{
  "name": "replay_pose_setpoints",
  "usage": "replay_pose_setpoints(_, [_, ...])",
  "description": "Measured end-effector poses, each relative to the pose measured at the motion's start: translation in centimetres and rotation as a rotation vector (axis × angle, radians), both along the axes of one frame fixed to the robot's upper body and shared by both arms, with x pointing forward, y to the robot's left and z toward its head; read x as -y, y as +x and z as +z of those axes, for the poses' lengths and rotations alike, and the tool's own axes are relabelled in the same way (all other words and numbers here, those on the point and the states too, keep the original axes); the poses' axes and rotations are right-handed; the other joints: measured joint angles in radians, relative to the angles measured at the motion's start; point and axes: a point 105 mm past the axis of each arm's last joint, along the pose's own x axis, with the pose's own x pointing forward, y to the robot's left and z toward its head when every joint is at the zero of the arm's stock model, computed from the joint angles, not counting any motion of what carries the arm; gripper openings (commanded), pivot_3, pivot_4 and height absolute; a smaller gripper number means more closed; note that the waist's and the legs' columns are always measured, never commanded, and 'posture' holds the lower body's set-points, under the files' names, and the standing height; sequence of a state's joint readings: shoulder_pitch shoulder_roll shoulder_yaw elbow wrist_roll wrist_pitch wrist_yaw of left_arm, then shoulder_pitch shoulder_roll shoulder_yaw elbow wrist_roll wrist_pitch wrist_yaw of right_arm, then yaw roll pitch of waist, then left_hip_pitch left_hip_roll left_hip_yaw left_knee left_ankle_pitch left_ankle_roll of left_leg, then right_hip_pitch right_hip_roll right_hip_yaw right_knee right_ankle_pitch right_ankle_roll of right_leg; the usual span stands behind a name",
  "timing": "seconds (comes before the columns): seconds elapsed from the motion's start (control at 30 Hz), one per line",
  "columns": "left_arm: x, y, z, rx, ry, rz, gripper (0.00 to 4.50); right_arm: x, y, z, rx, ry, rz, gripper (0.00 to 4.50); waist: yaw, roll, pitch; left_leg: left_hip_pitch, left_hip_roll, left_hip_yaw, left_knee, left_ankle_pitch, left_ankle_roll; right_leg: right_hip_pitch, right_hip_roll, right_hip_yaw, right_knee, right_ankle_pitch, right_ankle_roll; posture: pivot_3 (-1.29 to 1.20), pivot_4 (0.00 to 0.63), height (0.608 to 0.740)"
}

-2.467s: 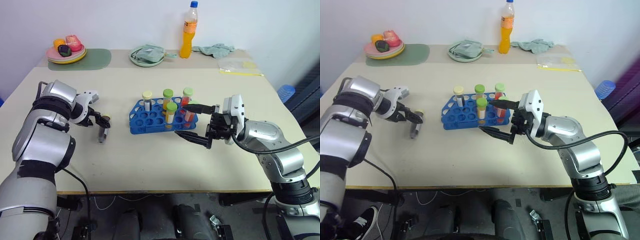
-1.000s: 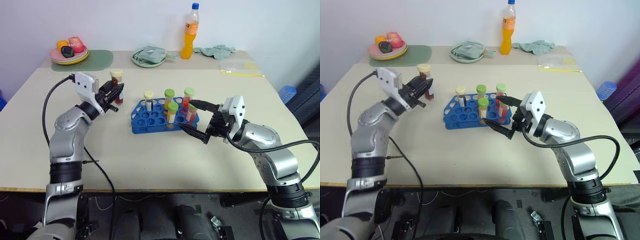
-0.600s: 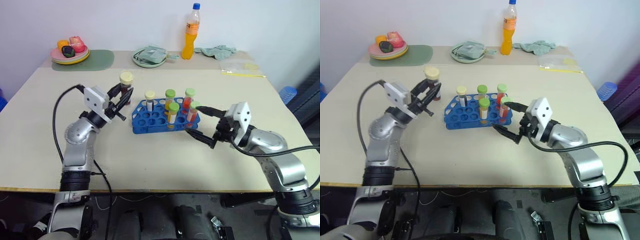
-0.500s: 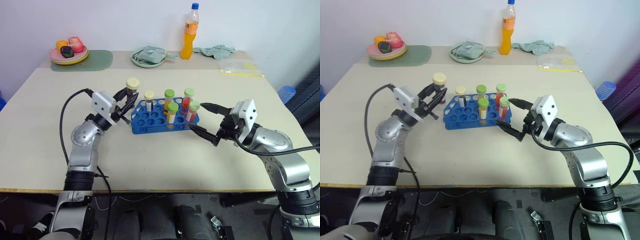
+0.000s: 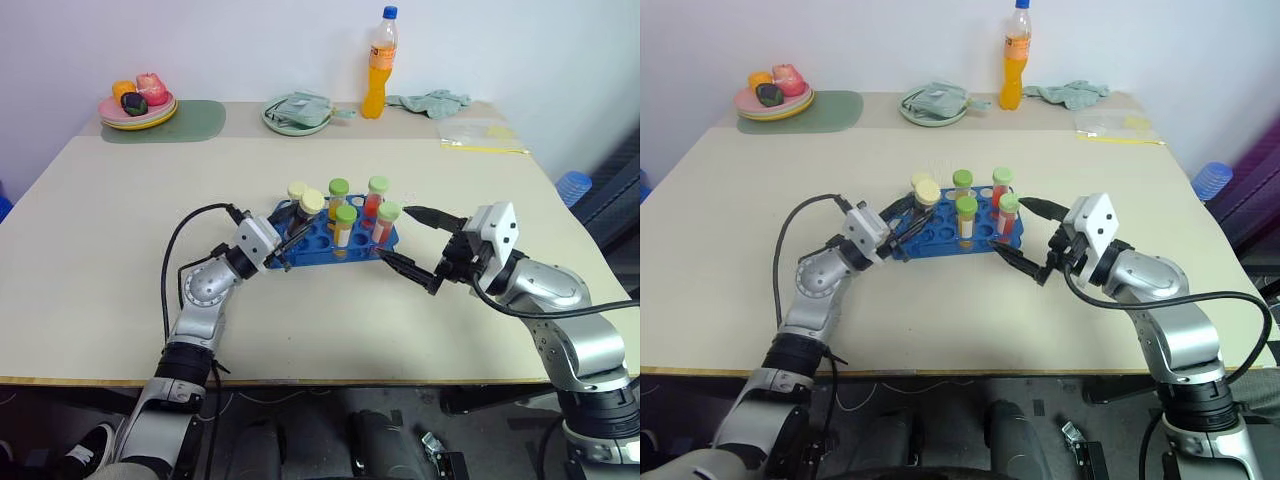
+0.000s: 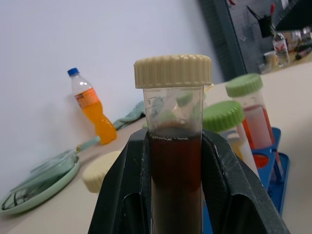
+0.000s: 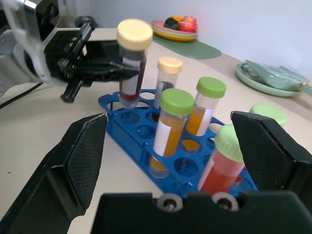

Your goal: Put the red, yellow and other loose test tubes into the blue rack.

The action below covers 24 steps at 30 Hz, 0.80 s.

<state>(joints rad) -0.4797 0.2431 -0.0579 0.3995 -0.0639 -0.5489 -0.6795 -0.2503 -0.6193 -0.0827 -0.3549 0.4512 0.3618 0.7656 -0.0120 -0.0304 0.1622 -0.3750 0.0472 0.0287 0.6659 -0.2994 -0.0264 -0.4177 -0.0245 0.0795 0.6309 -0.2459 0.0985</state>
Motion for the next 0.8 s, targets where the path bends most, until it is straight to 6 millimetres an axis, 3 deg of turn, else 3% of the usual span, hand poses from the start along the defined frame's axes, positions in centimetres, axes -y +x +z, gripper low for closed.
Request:
replay_pose_setpoints(0.43, [0.8,-0.1,-0.9,-0.01,-0.03,-0.016,0.85,0.0,0.2,0.6,0.011,-0.013,-0.019,4.5,-0.001,0.0,0.0,0.001,0.0,0.0,0.0,0.0,0.0,0.001,0.0,0.0,0.0,0.0,0.0,0.0,0.15,0.74])
replay_pose_setpoints(0.8, [-0.3,1.0,-2.1,-0.24,-0.242,0.0,0.85,0.1,0.4,1.1,0.048,-0.033,-0.025,4.5,-0.002,0.0,0.0,0.001,0.0,-0.001,0.0,0.0,0.0,0.001,0.0,0.0,0.0,0.0,0.0,0.0,0.15,0.74])
